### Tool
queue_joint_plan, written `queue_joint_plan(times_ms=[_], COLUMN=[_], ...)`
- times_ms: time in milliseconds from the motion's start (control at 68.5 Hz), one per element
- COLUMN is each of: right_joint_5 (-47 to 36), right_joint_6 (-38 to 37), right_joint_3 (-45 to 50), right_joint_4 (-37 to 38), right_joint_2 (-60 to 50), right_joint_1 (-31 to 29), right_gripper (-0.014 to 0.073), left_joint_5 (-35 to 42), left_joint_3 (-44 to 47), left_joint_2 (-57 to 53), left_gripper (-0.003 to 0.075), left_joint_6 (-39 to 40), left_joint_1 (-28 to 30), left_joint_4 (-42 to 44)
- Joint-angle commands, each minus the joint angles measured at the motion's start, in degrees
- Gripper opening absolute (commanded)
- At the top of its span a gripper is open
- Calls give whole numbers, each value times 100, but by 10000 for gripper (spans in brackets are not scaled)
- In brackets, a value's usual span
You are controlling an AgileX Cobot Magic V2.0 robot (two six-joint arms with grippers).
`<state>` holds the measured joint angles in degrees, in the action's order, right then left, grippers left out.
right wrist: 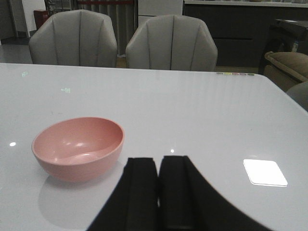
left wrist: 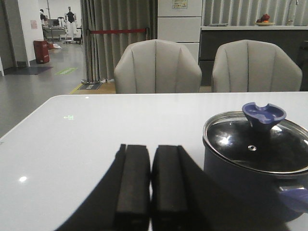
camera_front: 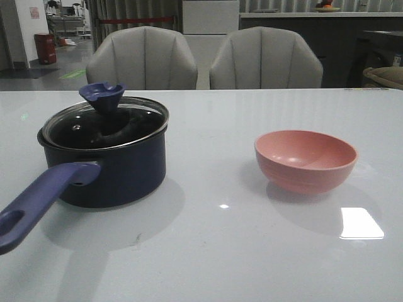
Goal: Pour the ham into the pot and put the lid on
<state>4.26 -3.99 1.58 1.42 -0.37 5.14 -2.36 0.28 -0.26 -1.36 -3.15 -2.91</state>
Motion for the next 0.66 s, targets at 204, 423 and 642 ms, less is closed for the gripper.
queue_joint_plan(times_ms=[204, 423, 642], right_joint_5=[-458, -458, -458], right_joint_6=[-41, -41, -41], right_joint_3=[-35, -35, -35], right_joint_4=[116, 116, 116], right_joint_2=[-141, -141, -141], right_joint_1=[-31, -31, -31], right_gripper=[147, 147, 147], left_joint_5=[455, 455, 455], left_joint_3=[126, 126, 126], left_joint_2=[-100, -100, -100], left_gripper=[121, 121, 121], left_joint_6=[61, 61, 61], left_joint_1=[22, 22, 22], left_joint_4=[-3, -3, -3])
